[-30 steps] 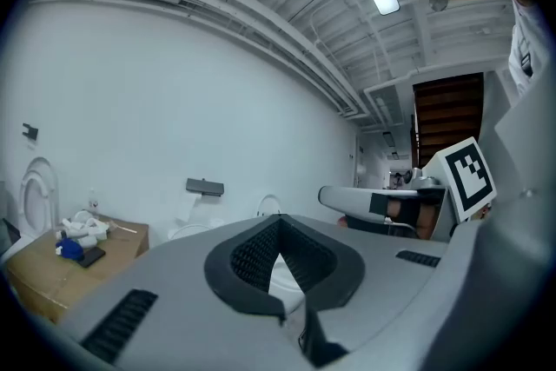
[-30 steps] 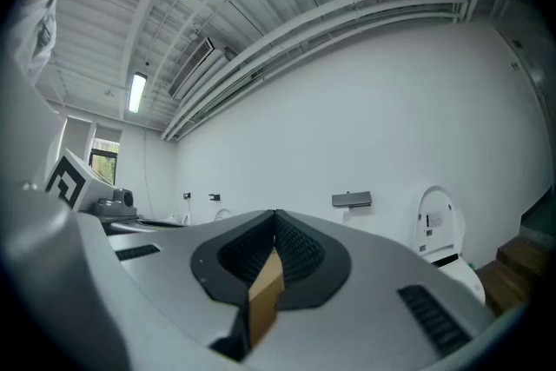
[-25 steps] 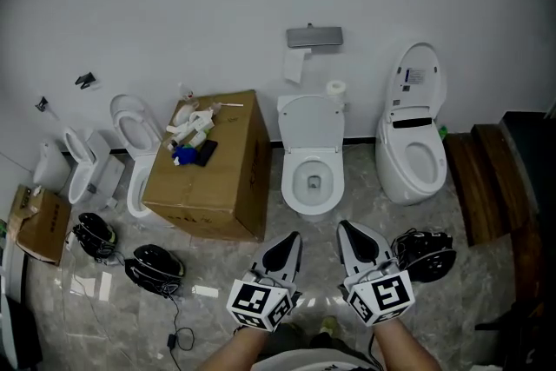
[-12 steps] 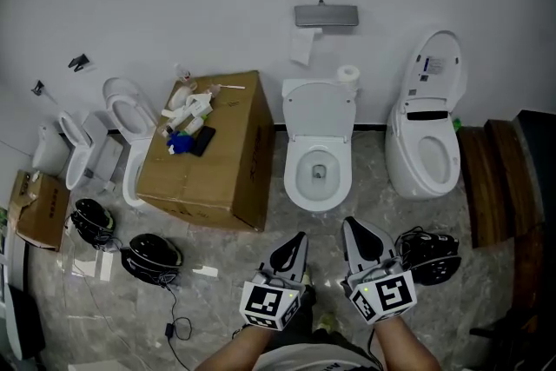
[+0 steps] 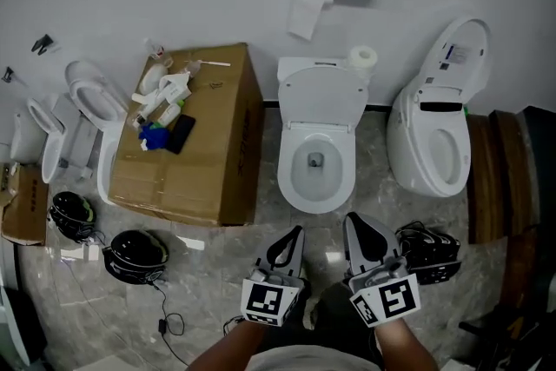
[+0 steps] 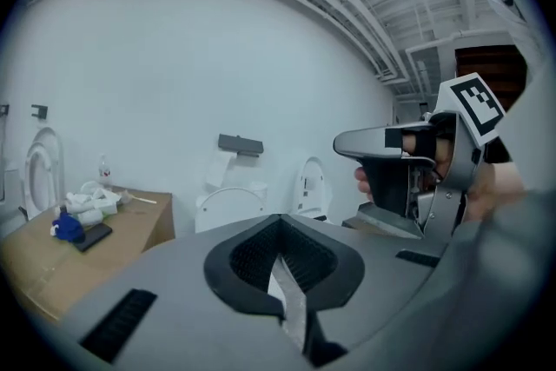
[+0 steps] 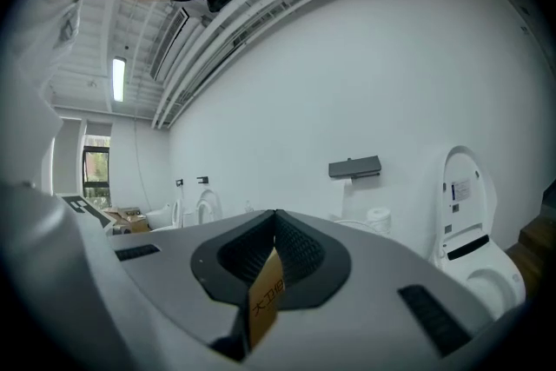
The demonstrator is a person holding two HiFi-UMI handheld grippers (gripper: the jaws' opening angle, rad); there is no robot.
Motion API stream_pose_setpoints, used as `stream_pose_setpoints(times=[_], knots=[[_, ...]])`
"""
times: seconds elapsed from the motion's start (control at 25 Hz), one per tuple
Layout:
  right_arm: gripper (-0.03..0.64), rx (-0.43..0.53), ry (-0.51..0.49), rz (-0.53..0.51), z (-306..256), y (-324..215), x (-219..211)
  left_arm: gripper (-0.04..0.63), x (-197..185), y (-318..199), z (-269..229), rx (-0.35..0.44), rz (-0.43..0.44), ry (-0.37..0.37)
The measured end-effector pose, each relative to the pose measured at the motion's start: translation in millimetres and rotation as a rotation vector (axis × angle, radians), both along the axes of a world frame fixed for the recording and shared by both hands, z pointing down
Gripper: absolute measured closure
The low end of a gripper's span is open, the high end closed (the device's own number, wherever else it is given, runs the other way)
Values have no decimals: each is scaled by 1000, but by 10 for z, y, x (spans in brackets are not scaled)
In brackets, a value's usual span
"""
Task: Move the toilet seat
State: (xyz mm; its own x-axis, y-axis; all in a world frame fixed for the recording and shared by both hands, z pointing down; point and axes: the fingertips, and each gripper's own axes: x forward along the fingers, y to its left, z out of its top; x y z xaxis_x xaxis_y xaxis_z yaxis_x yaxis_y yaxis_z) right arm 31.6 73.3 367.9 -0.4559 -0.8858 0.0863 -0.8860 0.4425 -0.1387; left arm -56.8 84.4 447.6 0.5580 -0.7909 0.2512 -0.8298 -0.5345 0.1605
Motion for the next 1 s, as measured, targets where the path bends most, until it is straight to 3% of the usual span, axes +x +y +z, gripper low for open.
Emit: stream_pose_setpoints(times=[0.44, 0.64, 0.72, 0.88, 1.0], knots=[[606, -77, -16, -37, 1369, -1107, -85, 592, -84, -822, 1772, -199, -90, 32], [606, -123, -21, -77, 1940, -1469, -84, 592, -181, -1029, 2794, -354, -176, 60], [606, -129, -25, -96, 2194, -1577, -85, 592, -218, -1079, 3262, -436, -220, 121], [606, -163, -27, -125, 2843, -1713, -130, 583, -270, -1060, 4179, -596, -304, 323], [606, -191, -32, -129, 3246, -1723, -136, 551, -247, -1004, 4640, -652, -320, 415]])
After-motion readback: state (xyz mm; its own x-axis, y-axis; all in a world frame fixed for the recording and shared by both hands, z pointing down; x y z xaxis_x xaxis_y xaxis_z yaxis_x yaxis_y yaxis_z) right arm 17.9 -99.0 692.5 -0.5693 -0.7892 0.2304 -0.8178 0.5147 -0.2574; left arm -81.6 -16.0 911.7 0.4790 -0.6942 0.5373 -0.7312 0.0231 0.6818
